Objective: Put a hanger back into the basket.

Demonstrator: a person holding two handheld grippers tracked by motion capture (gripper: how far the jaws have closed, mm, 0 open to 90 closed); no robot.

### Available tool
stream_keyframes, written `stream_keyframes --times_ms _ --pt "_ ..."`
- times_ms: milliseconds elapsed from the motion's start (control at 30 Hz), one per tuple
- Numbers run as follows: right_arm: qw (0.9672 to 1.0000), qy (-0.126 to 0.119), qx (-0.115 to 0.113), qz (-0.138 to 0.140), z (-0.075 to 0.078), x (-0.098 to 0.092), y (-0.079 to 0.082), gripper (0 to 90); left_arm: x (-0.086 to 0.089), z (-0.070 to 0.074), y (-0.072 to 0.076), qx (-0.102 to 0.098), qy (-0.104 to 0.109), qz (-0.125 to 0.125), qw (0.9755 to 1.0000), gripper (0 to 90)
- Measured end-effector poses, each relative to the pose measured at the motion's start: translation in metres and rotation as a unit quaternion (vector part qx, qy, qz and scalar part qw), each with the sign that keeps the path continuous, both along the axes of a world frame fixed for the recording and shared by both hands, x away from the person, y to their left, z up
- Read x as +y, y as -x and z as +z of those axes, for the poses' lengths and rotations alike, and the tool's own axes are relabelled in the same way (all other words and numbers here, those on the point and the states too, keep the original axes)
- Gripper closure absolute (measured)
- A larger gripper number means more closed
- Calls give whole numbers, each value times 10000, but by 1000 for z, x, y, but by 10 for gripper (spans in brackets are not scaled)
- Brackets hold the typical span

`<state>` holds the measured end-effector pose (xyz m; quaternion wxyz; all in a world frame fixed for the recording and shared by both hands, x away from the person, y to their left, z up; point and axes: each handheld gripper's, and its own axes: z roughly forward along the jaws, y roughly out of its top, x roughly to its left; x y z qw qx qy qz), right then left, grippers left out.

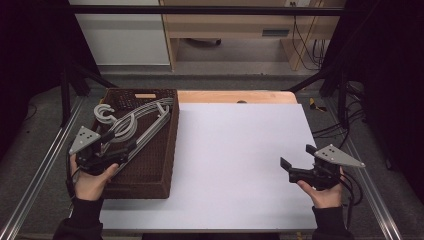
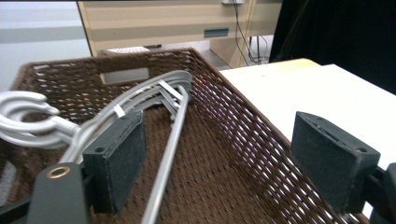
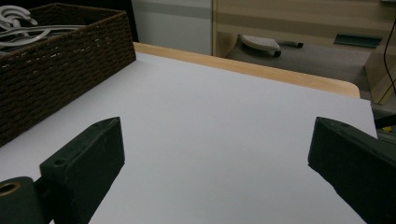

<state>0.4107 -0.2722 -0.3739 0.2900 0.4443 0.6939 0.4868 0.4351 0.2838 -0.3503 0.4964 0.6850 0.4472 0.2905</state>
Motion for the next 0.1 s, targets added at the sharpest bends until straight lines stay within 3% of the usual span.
stream_keyframes --times_ms 100 --pt "10000 -13 -1 -8 0 0 0 40 -7 -8 7 0 28 -57 10000 172"
